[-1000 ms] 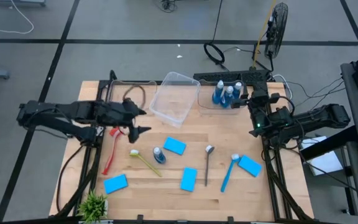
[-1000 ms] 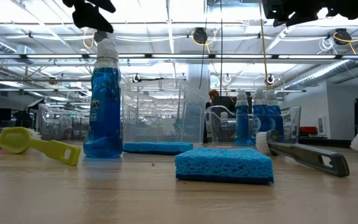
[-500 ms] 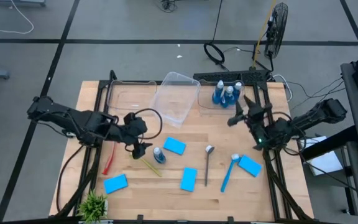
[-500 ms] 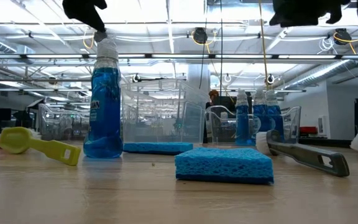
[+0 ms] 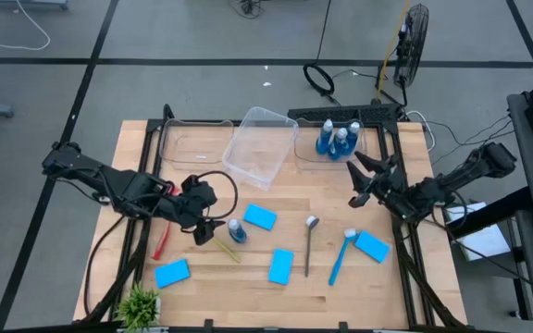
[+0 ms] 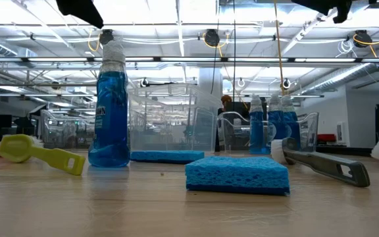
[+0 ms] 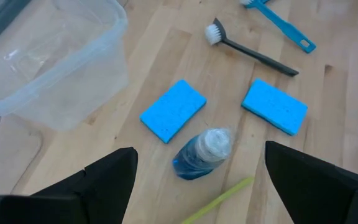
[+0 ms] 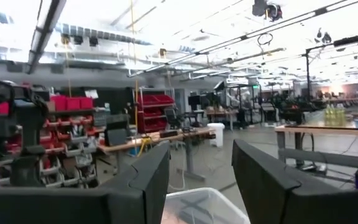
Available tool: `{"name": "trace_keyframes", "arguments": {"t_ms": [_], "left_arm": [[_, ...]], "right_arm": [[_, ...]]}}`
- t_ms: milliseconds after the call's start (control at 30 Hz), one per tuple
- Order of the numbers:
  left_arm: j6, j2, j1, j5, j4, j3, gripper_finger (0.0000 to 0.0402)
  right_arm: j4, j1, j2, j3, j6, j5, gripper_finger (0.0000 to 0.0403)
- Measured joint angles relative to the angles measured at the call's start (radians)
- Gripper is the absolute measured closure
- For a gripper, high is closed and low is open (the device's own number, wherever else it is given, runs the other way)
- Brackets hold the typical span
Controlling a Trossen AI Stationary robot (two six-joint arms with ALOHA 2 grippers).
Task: Pick & Place Kitchen Sink Supplies
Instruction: Put the blue dish soap into the right transparent bin
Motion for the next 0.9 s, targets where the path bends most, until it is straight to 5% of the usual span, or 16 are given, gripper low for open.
{"name": "trace_keyframes", "arguments": {"t_ms": [500, 900], "left_arm": [[0.01, 0.0, 0.001, -0.01, 0.001, 0.0, 0.0052], [-0.005, 0.0, 0.001, -0.015, 0.001, 0.0, 0.0052]], "right_arm": [[-0.57, -0.016, -0.187, 0.143, 0.063, 0.001, 0.0242], [-1.047, -0.016, -0.345, 0.144, 0.4, -0.067, 0.0242]]}}
